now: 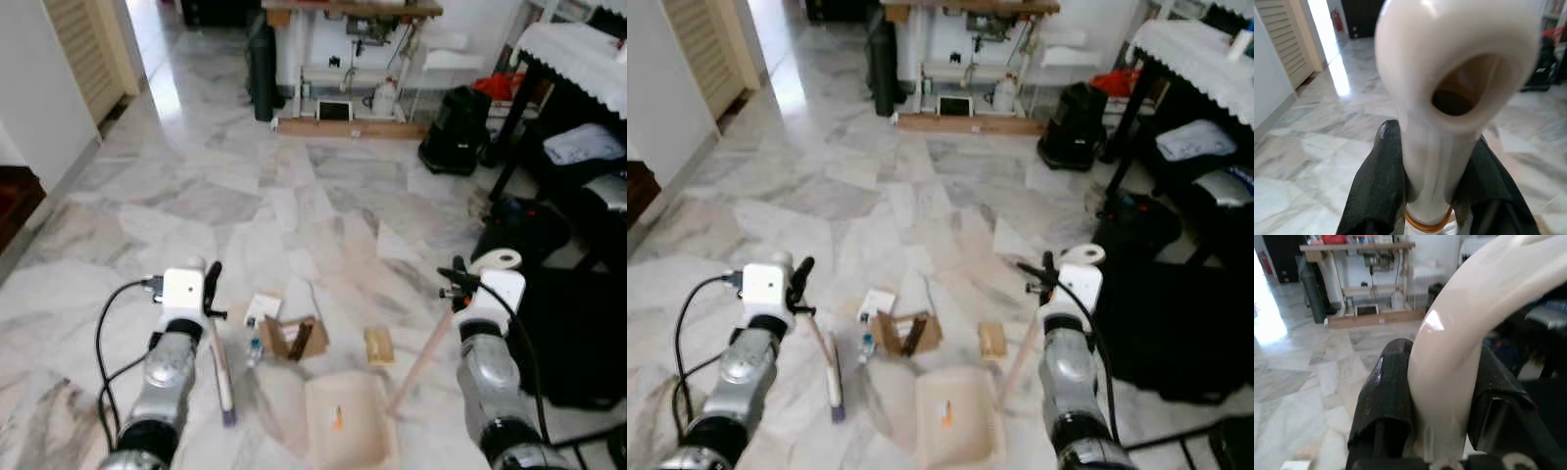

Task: Sweep floor

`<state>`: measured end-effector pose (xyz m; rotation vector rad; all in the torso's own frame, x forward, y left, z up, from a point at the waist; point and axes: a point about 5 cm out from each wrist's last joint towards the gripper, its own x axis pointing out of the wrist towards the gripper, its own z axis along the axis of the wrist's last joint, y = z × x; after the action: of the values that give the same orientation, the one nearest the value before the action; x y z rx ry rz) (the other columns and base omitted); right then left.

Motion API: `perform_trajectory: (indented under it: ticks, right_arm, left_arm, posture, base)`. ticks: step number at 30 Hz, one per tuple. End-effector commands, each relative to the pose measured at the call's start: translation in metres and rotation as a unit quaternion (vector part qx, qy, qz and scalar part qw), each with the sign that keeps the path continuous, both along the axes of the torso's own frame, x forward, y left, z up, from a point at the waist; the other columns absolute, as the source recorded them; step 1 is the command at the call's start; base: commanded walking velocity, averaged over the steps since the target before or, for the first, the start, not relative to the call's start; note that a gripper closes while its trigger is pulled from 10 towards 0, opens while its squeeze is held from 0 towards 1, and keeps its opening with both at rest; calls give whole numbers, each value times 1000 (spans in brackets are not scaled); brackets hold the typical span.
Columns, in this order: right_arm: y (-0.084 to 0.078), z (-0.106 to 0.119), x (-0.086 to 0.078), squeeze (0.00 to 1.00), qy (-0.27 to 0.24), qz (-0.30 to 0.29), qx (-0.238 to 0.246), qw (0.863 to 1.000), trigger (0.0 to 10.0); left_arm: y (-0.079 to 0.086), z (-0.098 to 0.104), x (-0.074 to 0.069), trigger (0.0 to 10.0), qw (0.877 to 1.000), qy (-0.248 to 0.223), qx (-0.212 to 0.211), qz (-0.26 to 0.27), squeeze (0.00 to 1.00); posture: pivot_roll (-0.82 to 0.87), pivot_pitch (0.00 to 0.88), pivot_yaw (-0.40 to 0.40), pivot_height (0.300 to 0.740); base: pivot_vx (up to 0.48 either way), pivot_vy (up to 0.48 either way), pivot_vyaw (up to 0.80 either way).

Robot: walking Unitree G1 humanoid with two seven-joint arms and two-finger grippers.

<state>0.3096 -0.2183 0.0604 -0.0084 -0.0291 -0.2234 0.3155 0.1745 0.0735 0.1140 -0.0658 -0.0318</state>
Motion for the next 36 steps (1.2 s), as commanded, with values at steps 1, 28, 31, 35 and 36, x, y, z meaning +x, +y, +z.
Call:
perform_trajectory:
  ticks: [1, 28, 31, 35, 36]
  right_arm:
    - [5, 12, 8, 0, -27, 6, 0, 1000, 10000]
    - [4, 11, 8, 0, -24, 2, 5, 1000, 10000]
    - [4, 11, 8, 0, -24, 2, 5, 1000, 10000]
    - [4, 11, 8, 0, -24, 1, 6, 1000, 10000]
    - [4, 11, 8, 0, -24, 1, 6, 1000, 10000]
  left_arm:
    - [2, 12, 5, 10000, 1000, -29, 4, -3, 0]
    - [-2, 9, 3, 10000, 1000, -16, -10, -15, 0]
    - [-3, 8, 3, 10000, 1000, -14, -12, -21, 0]
    - [-7, 8, 2, 10000, 999, -13, -8, -40, 0]
    - [-9, 9, 2, 10000, 999, -14, -6, -45, 0]
  posture:
    - [-11, 0, -48, 740]
    - [-6, 0, -49, 740]
    - [-6, 0, -49, 740]
    - [-6, 0, -50, 740]
    - [-6, 0, -50, 740]
  base:
    - [0, -307, 0]
    - [0, -214, 0]
    - [0, 0, 0]
    - [0, 0, 0]
    - [0, 0, 0]
